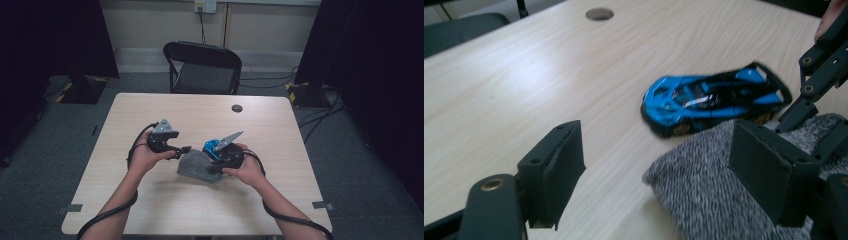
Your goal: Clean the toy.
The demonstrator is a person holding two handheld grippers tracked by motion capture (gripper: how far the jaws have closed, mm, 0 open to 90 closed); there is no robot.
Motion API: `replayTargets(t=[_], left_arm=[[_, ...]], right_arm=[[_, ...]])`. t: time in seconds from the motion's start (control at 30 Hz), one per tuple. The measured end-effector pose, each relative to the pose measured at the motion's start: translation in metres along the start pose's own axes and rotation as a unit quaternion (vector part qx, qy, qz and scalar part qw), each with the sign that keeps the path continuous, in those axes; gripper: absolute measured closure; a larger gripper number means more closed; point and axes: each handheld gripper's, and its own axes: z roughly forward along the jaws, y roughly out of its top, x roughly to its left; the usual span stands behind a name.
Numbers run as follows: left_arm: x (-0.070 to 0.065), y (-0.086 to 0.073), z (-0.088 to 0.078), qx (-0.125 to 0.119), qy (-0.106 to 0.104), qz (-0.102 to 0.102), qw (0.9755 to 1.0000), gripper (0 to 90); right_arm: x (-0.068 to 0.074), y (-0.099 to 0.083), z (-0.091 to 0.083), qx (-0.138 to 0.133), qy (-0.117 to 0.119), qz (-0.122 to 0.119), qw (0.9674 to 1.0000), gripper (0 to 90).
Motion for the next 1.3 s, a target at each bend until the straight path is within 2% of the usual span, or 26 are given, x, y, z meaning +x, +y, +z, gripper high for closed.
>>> replayTargets(t=[0.17,0.27,0.43,0.53,0.7,0.83,0.97,1.03,1.13,1.3], left_arm=[[0.002,-0.020,0.000,0.009,-0.004,-0.008,0.9999,23.5],[0.001,-0.030,0.002,0.017,-0.010,-0.007,0.9998,24.3],[-0.003,-0.035,0.005,0.024,-0.022,0.001,0.9995,26.4],[-0.009,-0.035,0.009,0.034,-0.032,0.019,0.9987,29.5],[-0.017,-0.041,0.016,0.053,-0.052,0.035,0.9966,32.0],[-0.017,-0.048,0.016,0.062,-0.059,0.036,0.9957,34.9],[-0.015,-0.055,0.010,0.065,-0.067,0.031,0.9951,38.3],[-0.014,-0.055,0.005,0.063,-0.067,0.028,0.9953,38.7],[-0.014,-0.050,0.002,0.051,-0.062,0.038,0.9960,37.9],[-0.021,-0.034,0.012,0.040,-0.073,0.058,0.9949,35.4]], right_arm=[[0.004,0.006,0.026,0.004,0.011,-0.006,0.9999,69.8],[0.003,0.006,0.034,0.003,0.008,-0.007,0.9999,62.3],[0.002,0.006,0.031,-0.011,-0.015,-0.003,0.9998,44.6],[0.002,0.004,0.027,-0.013,-0.023,-0.012,0.9996,41.5],[0.001,-0.002,0.029,-0.015,-0.042,-0.013,0.9989,39.3],[-0.002,0.002,0.036,-0.017,-0.048,-0.011,0.9987,37.5],[-0.005,0.013,0.043,-0.018,-0.064,-0.019,0.9976,33.3],[-0.008,0.017,0.045,-0.023,-0.060,-0.014,0.9978,31.7],[-0.009,0.020,0.042,-0.036,-0.063,-0.010,0.9973,28.4],[-0.017,0.017,0.021,-0.052,-0.095,0.011,0.9941,23.8]])
